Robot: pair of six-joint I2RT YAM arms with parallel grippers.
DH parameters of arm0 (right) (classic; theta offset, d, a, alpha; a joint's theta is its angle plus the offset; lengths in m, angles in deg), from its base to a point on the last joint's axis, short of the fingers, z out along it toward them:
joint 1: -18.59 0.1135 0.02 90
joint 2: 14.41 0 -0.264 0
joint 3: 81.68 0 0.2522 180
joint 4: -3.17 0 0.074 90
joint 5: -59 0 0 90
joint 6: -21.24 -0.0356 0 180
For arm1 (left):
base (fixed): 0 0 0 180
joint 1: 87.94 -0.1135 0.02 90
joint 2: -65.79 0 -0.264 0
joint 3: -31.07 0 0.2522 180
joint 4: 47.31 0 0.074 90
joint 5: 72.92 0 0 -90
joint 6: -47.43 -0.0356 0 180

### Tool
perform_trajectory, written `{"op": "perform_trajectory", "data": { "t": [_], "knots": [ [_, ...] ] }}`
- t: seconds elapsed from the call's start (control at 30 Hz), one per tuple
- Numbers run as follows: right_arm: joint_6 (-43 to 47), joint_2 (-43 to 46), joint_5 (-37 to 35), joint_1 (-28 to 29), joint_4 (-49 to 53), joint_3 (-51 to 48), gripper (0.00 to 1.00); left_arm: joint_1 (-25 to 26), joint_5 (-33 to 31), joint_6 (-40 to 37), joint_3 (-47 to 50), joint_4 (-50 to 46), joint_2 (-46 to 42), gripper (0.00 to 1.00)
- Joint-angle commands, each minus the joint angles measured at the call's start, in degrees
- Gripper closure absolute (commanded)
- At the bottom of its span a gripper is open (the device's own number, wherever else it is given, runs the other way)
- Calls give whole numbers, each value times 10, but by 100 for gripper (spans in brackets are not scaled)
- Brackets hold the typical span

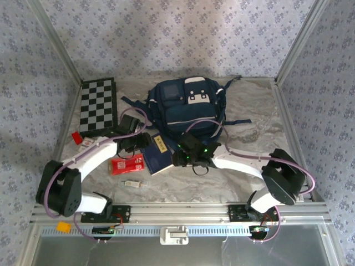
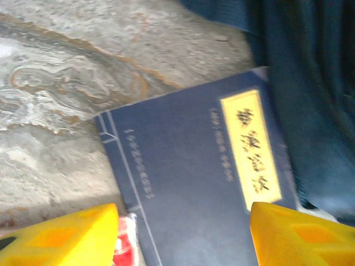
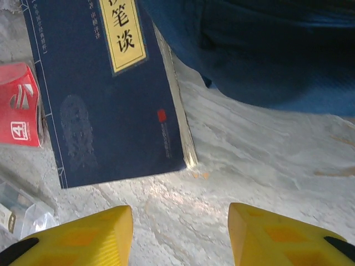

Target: Pack books, pencil case, and school supplies into a backpack

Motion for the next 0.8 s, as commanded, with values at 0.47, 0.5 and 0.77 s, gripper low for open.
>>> {"op": "perform_trajectory", "data": {
  "t": [0.47,0.5,0.77],
  "knots": [
    [29,-156,38,-65,-22,116,48,-64,83,-19,-13,116,149,41],
    [30,-157,40,-70,-22,118,48,-64,95,-19,-15,126,157,41],
    [25,-156,62,-95,-13,112,46,-32,147,-28,-25,152,172,47]
  ]
}}
